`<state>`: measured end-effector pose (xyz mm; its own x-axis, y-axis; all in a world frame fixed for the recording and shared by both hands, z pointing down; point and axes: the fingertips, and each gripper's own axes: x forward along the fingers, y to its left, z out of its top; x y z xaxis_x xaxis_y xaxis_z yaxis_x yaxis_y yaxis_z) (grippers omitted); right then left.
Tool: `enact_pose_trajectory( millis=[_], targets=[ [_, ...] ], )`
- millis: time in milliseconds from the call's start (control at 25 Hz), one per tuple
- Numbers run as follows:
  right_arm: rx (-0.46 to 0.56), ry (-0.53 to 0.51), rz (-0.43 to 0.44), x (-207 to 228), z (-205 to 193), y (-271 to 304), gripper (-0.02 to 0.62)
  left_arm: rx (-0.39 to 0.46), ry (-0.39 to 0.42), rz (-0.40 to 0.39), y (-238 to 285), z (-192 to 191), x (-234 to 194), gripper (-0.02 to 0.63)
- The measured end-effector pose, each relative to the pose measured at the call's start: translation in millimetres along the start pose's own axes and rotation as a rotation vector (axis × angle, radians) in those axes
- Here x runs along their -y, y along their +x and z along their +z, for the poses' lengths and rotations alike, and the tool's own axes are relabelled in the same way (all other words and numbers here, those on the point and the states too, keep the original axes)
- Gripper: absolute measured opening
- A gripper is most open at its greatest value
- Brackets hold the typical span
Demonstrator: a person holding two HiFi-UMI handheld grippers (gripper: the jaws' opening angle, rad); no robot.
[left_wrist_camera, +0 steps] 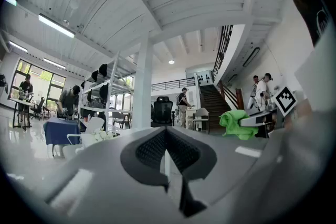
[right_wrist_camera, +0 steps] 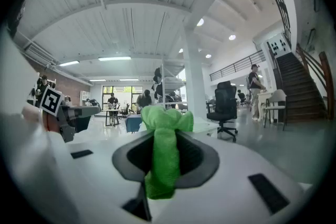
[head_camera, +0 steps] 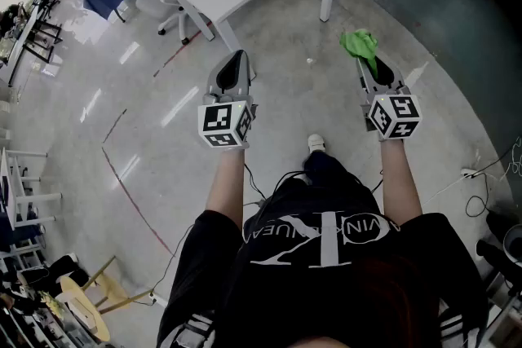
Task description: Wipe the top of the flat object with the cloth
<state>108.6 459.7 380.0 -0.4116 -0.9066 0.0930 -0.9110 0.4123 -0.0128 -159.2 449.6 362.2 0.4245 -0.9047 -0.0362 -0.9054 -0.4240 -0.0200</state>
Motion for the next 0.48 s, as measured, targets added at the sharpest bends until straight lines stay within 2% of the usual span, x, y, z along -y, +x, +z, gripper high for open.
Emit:
enact_pose_trajectory(
  millis=[480],
  targets=[
    [-0.001, 0.012, 0.003, -3.4, -2.3, 2.8, 0.078, 0.000, -0.019, 0.031, -8.2, -0.8, -12.0, 0.012]
  ],
)
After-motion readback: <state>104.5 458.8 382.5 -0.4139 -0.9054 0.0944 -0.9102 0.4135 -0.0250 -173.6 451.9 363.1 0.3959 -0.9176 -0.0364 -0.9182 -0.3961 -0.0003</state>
